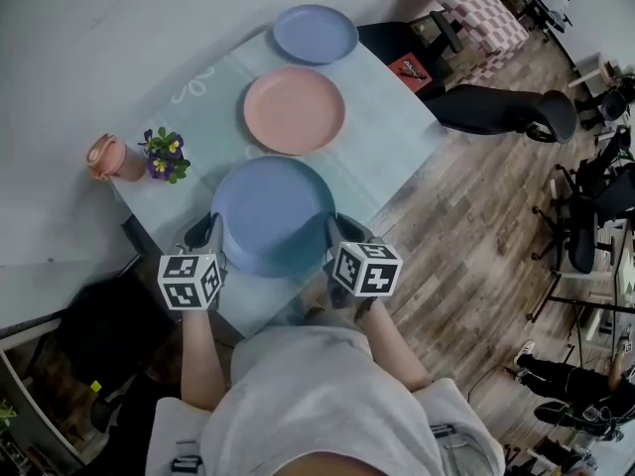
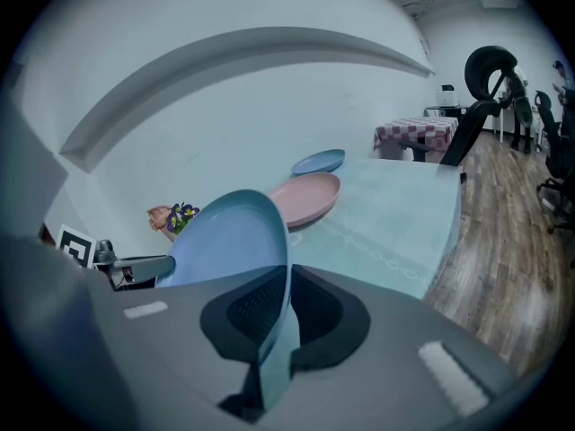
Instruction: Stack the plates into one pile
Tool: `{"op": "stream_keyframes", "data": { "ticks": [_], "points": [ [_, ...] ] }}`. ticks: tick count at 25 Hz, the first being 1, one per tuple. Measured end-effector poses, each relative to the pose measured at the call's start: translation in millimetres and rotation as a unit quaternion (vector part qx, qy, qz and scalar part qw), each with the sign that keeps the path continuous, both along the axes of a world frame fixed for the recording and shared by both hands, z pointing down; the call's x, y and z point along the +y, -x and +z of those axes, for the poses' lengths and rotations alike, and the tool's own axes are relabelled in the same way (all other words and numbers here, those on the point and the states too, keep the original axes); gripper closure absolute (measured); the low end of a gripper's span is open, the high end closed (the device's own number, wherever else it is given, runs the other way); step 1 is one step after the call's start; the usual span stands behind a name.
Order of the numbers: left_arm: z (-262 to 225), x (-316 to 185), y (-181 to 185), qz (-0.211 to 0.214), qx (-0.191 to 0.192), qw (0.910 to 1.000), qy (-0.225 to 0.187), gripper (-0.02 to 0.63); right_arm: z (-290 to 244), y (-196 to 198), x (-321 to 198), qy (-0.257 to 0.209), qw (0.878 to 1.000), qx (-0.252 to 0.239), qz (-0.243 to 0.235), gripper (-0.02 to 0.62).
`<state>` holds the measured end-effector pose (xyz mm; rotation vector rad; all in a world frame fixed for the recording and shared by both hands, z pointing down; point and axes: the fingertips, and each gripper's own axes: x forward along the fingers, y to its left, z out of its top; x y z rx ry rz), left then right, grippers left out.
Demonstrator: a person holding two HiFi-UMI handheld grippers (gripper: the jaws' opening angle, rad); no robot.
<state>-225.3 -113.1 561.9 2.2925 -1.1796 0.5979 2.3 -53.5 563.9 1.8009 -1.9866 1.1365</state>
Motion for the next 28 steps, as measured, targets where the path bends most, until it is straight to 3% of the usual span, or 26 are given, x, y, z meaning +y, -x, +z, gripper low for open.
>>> {"op": "stream_keyframes", "data": {
  "ticks": [10, 15, 28],
  "points": [
    [-38, -13, -14, 0.008, 0.037, 0.9985, -0.04, 0.568, -33, -14, -9, -0.045, 0.999, 0.018, 0.007, 0.577],
    [-58, -21, -28, 0.004, 0.037, 0.9977, -0.057, 0.568, -45, -28, -20, -0.066, 0.998, 0.015, 0.0, 0.577],
    [-91, -42, -85, -0.07, 0.017, 0.994, -0.081, 0.566, -72, -91, -82, -0.088, 0.993, -0.002, -0.082, 0.577]
  ]
}}
